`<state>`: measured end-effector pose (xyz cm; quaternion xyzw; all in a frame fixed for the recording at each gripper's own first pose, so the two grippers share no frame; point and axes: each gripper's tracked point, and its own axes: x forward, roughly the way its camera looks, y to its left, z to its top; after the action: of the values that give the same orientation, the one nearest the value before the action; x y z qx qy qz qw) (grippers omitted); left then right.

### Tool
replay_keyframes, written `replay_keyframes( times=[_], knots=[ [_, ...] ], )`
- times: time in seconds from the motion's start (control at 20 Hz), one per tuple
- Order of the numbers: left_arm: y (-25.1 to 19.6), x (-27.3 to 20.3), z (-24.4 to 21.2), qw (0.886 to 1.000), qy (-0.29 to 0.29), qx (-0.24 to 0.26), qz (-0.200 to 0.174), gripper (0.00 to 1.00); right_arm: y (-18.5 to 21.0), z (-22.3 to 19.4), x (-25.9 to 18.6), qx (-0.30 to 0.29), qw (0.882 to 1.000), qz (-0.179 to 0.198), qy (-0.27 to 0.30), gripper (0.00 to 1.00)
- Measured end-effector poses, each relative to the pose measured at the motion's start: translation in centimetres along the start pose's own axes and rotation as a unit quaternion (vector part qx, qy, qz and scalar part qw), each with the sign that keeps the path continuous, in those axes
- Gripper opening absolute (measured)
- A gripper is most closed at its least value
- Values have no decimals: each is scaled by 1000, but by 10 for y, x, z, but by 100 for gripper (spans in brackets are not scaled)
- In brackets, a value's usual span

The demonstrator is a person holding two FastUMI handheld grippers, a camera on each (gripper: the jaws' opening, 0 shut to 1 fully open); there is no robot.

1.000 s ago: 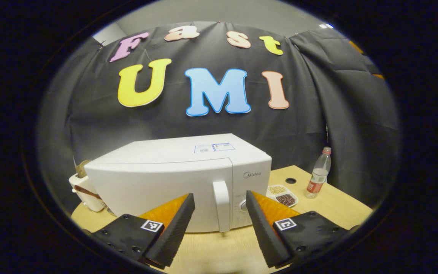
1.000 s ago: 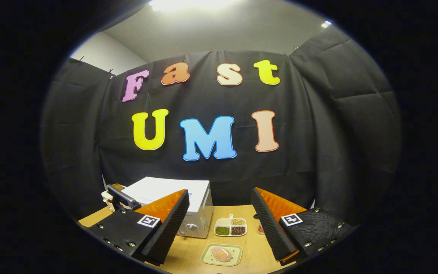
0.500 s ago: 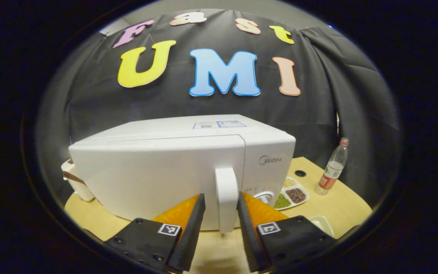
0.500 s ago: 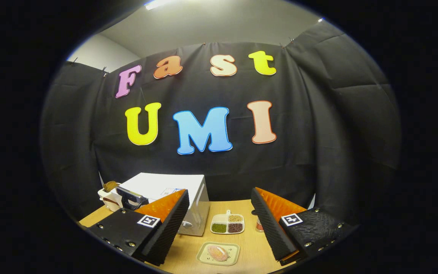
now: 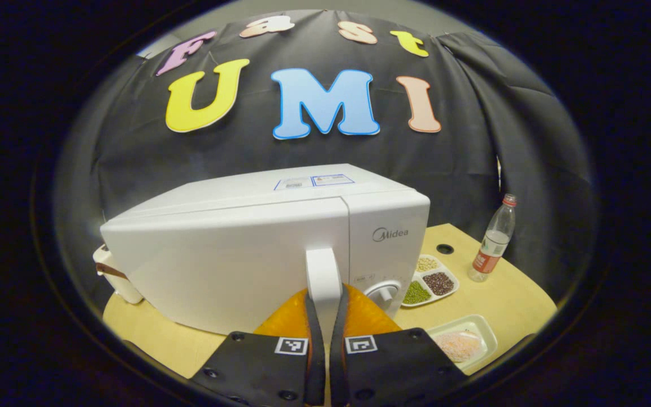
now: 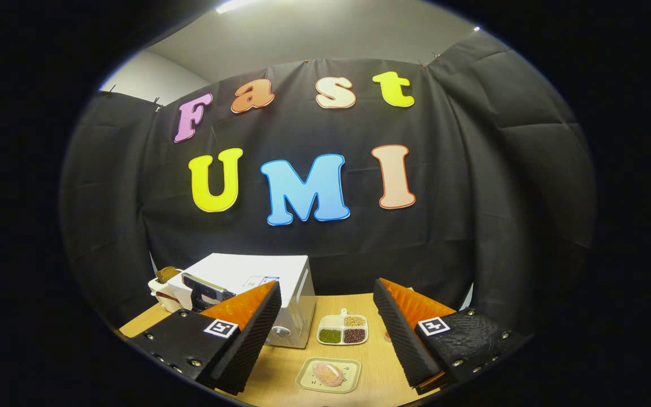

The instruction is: Open the microwave oven with the left hand, put the food in, and close the microwave oven.

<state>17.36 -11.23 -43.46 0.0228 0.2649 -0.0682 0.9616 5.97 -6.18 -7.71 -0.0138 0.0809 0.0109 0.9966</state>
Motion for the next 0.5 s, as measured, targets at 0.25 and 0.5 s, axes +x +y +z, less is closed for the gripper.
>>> replay_keyframes(
  times=[0.25,0.5],
  knots=[
    [0,3,0,1000,12,-2,-15,7,6,-2,-3,-1,1000,4,2,100],
    [1,-35,-16,999,16,11,-31,7,8,-1,-5,-1,1000,2,-4,100]
  ],
)
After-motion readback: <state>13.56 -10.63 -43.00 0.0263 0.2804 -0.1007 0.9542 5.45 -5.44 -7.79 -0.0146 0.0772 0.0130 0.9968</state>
